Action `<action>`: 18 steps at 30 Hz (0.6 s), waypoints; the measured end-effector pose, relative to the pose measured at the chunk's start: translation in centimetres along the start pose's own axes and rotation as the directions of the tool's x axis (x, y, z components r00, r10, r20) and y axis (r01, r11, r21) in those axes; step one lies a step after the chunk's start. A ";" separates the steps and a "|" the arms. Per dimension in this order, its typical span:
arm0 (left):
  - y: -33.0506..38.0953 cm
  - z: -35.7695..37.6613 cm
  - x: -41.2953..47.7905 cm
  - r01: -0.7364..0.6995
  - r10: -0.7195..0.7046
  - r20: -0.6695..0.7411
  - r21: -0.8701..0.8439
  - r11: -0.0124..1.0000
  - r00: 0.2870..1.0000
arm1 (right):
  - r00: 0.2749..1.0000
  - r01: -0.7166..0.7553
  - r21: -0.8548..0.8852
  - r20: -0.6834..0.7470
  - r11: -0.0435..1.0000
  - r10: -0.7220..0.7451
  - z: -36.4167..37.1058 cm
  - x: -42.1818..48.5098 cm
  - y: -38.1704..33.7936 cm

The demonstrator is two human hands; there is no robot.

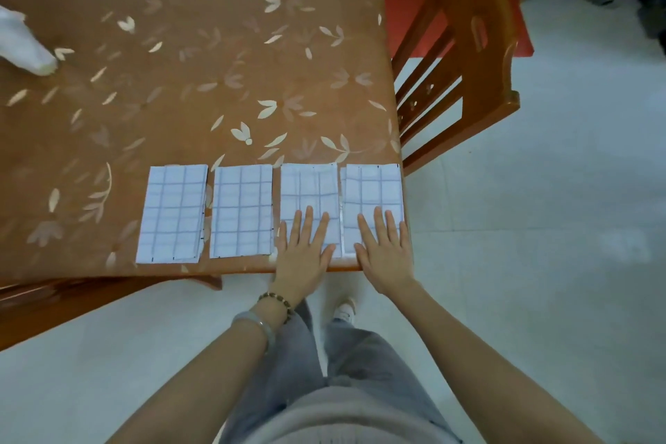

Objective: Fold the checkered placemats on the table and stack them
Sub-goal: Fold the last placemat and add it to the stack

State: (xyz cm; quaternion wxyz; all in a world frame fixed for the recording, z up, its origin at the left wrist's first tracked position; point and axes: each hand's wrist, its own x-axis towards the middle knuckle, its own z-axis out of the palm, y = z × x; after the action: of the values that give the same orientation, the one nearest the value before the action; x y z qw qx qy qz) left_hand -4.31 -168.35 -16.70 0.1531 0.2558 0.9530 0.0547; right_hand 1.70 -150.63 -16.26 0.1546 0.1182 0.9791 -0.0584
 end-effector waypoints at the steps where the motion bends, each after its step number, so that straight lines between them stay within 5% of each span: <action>1: 0.0 0.1 -0.1 0.000 0.000 -0.001 0.003 1.000 1.000 | 1.000 0.009 0.005 0.000 1.000 -0.009 0.1 -0.1 0.0; 6: 0.1 0.3 -0.2 0.011 -0.011 -0.030 -0.004 1.000 1.000 | 0.998 0.022 0.019 -0.057 1.000 -0.021 -0.5 -0.4 -0.3; 11: -2.8 -2.2 -1.1 0.164 -0.172 -0.118 -0.070 0.984 0.978 | 0.977 0.163 0.032 -0.148 0.986 -0.156 -3.1 0.1 -3.4; 15: -7.7 -3.1 -2.0 0.230 -0.235 -0.123 -0.054 0.972 0.964 | 0.953 0.293 -0.017 -0.072 0.956 -0.293 -2.5 0.7 -6.6; 18: -10.2 -2.7 -2.2 0.210 -0.210 -0.073 -0.016 0.978 0.975 | 0.964 0.264 -0.041 0.018 0.964 -0.264 -1.4 0.9 -8.0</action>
State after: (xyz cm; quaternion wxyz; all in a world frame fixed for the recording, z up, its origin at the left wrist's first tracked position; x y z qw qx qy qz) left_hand -8.19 -178.29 -15.40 0.1235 0.1507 0.9795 0.0516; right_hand -1.48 -157.93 -14.59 0.1538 -0.0170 0.9862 -0.0580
